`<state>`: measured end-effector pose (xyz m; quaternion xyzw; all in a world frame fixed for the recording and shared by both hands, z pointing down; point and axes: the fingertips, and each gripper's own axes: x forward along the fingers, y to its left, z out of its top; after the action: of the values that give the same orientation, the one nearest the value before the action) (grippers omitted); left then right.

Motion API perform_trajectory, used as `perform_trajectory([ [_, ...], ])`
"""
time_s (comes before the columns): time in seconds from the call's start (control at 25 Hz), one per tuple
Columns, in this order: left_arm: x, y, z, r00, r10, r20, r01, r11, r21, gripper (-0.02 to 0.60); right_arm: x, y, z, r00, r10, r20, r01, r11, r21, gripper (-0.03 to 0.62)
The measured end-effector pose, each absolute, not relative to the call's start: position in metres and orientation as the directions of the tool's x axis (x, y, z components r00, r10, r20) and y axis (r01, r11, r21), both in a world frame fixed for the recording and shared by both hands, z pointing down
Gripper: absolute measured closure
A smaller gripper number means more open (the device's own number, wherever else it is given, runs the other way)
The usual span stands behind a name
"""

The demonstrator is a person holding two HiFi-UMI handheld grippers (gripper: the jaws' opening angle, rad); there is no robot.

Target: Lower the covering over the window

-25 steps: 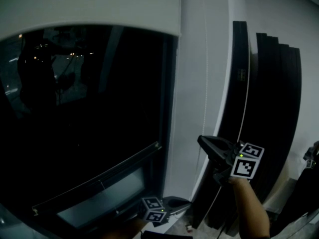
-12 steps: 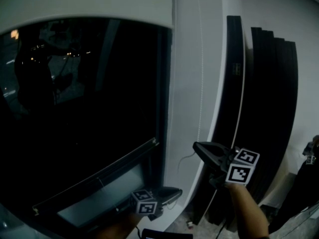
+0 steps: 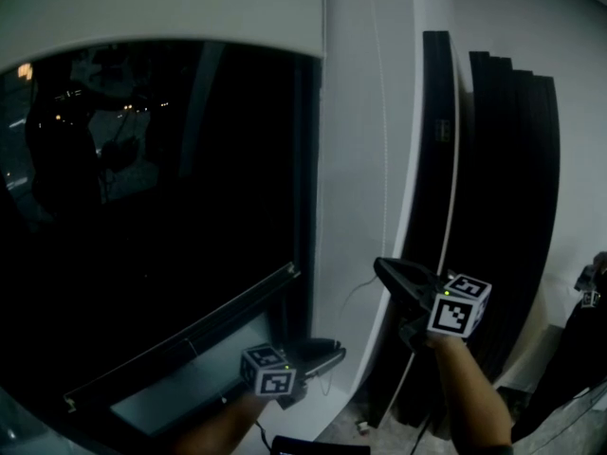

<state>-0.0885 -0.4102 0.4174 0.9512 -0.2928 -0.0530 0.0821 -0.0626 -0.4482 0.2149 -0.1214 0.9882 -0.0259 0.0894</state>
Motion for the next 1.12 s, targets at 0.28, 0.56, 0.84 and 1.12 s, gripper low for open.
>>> perform_trajectory([
  [0.28, -0.102, -0.415, 0.439, 0.782, -0.624, 0.0, -0.612, -0.767, 0.19, 0.391, -0.06, -0.453, 0.213, -0.937, -0.316, -0.151, -0.315, 0.949, -0.032, 0.595],
  [0.56, -0.124, -0.416, 0.412, 0.729, -0.682, -0.062, -0.67, -0.728, 0.146, 0.362, -0.05, -0.457, 0.212, -0.897, -0.409, -0.168, -0.415, 0.91, 0.001, 0.443],
  [0.84, -0.121, -0.407, 0.365, 0.71, -0.688, -0.148, -0.68, -0.725, 0.11, 0.375, -0.037, -0.448, 0.215, -0.885, -0.427, -0.186, -0.432, 0.902, -0.012, 0.441],
  [1.12, -0.113, -0.399, 0.327, 0.716, -0.666, -0.207, -0.67, -0.74, 0.064, 0.576, -0.031, -0.436, 0.23, -0.883, -0.437, -0.171, -0.441, 0.897, -0.016, 0.441],
])
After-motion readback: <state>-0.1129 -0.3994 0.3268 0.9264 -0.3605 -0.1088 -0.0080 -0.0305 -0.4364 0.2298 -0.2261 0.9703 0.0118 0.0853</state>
